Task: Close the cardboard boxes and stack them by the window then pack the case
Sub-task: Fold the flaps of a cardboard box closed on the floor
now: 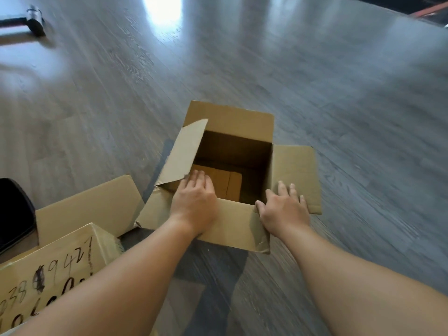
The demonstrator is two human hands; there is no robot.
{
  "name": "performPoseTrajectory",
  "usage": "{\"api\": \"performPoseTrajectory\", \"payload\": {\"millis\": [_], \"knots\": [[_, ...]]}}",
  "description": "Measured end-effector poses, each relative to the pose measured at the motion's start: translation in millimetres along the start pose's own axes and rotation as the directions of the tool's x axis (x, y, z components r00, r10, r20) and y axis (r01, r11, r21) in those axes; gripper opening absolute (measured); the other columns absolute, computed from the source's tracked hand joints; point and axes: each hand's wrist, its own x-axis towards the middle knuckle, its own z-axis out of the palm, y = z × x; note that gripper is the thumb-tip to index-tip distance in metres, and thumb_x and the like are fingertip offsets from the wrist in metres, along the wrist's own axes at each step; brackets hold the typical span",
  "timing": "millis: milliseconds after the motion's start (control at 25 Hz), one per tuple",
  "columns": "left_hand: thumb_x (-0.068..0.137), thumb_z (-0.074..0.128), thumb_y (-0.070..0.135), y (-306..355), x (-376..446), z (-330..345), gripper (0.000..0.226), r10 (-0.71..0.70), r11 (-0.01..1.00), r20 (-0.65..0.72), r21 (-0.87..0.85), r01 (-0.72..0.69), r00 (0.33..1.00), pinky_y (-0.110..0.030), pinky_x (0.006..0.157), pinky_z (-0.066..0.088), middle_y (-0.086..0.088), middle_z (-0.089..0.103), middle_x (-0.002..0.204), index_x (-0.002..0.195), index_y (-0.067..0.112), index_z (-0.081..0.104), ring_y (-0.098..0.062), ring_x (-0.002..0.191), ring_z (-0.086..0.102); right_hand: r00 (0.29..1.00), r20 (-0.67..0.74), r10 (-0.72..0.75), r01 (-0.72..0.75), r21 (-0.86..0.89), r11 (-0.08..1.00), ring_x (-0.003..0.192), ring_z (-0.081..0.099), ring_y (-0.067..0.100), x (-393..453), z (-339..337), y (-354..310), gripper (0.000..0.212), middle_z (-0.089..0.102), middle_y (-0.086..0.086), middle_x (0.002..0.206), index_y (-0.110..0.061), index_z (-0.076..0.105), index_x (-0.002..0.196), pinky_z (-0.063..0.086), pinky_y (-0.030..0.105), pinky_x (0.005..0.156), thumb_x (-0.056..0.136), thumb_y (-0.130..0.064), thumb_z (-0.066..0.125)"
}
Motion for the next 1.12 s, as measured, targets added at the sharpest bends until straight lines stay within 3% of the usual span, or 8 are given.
{"api": "performPoseTrajectory", "payload": {"millis": [200,320,400,640,720,840,960,1120], "knots": [[0.100,0.025,0.050,-52.2,7.8,-4.1,0.078,-0.287,0.957,0.196,0.094,0.273,0.938,-0.052,0.123,0.011,-0.027,0.009,0.163,0.155,-0.003,0.012,-0.041,0.152,0.007,0.999,0.034,0.020,-0.023,0.103,0.994,0.155,-0.001,0.028,9.8,16.0,4.0,0.061,-0.002,0.006,0.169,-0.024,0.013,0.160,0.011,0.049,0.123,0.106,-0.050,0.021],[0.093,0.028,0.070,-77.3,6.6,8.2,0.096,-0.438,0.880,0.310,-0.041,0.472,0.844,-0.052,0.120,0.015,-0.026,0.006,0.164,0.156,-0.002,0.011,-0.041,0.152,0.005,0.998,0.039,0.046,-0.053,0.209,0.976,0.154,0.004,0.028,14.3,24.2,-2.3,0.059,-0.002,0.006,0.169,-0.021,0.011,0.160,0.020,0.045,0.120,0.107,-0.044,0.025],[0.094,0.030,0.071,-81.8,4.8,20.2,0.099,-0.433,0.831,0.368,-0.191,0.523,0.823,-0.050,0.121,0.018,-0.023,0.006,0.164,0.157,-0.001,0.006,-0.038,0.152,0.006,0.998,0.012,0.063,-0.063,0.263,0.963,0.153,0.015,0.030,17.9,27.8,-3.2,0.059,0.002,0.006,0.169,-0.020,0.016,0.159,0.031,0.046,0.115,0.107,-0.045,0.029],[0.097,0.034,0.067,-57.6,3.4,33.1,0.096,-0.433,0.748,0.335,-0.385,0.541,0.837,-0.048,0.118,0.025,-0.022,0.008,0.165,0.156,-0.002,0.001,-0.036,0.151,0.015,0.997,-0.068,-0.040,0.050,0.155,0.987,0.150,0.017,0.043,11.5,32.3,-3.6,0.094,0.018,0.025,0.162,-0.014,0.030,0.156,0.029,0.051,0.116,0.089,-0.078,0.039],[0.097,0.037,0.066,-45.6,9.0,30.4,0.096,-0.431,0.742,0.321,-0.407,0.533,0.844,-0.048,0.116,0.030,-0.021,0.012,0.164,0.157,-0.001,0.003,-0.036,0.150,0.021,0.999,-0.046,0.019,-0.012,0.149,0.989,0.150,0.016,0.044,17.1,27.9,1.3,0.101,0.017,0.027,0.162,-0.012,0.039,0.150,0.029,0.052,0.117,0.082,-0.086,0.039],[0.095,0.049,0.061,-30.1,17.3,27.6,0.096,-0.371,0.738,0.306,-0.477,0.478,0.877,-0.048,0.114,0.034,-0.019,0.015,0.164,0.157,0.001,0.006,-0.035,0.148,0.027,0.986,-0.012,0.167,-0.163,0.141,0.976,0.150,0.018,0.041,29.5,17.3,18.5,0.095,0.019,0.024,0.163,-0.011,0.061,0.127,0.028,0.055,0.117,0.078,-0.089,0.038],[0.094,0.054,0.059,-29.8,15.4,25.3,0.097,-0.324,0.745,0.296,-0.505,0.435,0.899,-0.046,0.116,0.031,-0.015,0.011,0.166,0.158,0.006,0.005,-0.032,0.151,0.020,0.976,-0.035,0.214,-0.208,0.129,0.970,0.149,0.022,0.042,35.0,11.6,13.9,0.083,0.026,0.024,0.160,-0.013,0.063,0.124,0.020,0.056,0.120,0.085,-0.082,0.040],[0.095,0.052,0.057,-58.5,3.9,17.2,0.081,-0.295,0.762,0.254,-0.520,0.387,0.921,-0.045,0.111,0.039,-0.010,0.025,0.162,0.154,0.008,0.024,-0.027,0.146,0.032,0.997,-0.072,-0.024,0.032,0.106,0.994,0.148,0.026,0.036,28.4,8.2,-52.4,0.068,0.031,0.019,0.159,-0.017,0.052,0.141,0.024,0.054,0.119,0.096,-0.066,0.039]]}}
